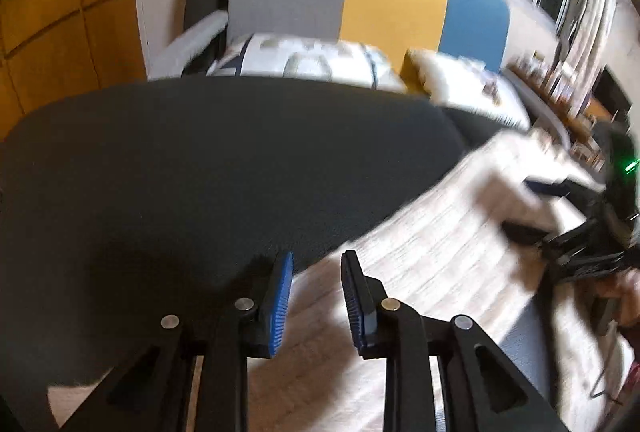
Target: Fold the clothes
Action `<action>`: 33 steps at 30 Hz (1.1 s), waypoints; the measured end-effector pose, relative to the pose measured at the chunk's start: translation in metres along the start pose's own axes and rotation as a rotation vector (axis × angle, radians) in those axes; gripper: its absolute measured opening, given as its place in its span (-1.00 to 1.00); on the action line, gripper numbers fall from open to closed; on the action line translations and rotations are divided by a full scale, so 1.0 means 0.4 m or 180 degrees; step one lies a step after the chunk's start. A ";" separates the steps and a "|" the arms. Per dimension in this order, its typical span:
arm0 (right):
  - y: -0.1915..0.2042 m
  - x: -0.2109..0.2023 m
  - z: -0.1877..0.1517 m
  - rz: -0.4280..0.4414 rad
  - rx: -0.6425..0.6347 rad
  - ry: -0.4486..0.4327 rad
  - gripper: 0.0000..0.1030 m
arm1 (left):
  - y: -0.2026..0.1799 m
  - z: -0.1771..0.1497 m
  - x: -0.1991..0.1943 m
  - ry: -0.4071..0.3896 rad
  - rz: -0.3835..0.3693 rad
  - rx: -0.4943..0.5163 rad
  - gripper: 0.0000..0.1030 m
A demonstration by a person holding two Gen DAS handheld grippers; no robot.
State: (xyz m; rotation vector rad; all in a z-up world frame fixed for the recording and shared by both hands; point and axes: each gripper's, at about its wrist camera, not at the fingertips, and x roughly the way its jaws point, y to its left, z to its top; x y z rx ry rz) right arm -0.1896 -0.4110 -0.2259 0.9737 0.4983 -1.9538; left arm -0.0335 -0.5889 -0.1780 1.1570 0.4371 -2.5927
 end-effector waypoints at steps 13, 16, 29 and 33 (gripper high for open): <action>0.042 0.022 0.055 -0.0121 -0.0614 0.0127 1.00 | 0.000 -0.065 0.000 -0.0007 0.0103 -0.0353 -0.50; -0.003 0.042 0.061 0.0170 -0.0203 0.0171 1.00 | 0.008 -0.069 -0.026 -0.0061 0.0142 -0.0434 -0.49; -0.048 -0.030 -0.042 -0.0045 -0.0221 0.0242 1.00 | 0.182 -0.191 -0.136 -0.0241 0.0648 -0.1260 -0.49; -0.035 -0.086 -0.037 -0.0025 -0.0180 0.0174 1.00 | 0.191 -0.190 -0.176 -0.0328 0.0694 -0.1352 -0.45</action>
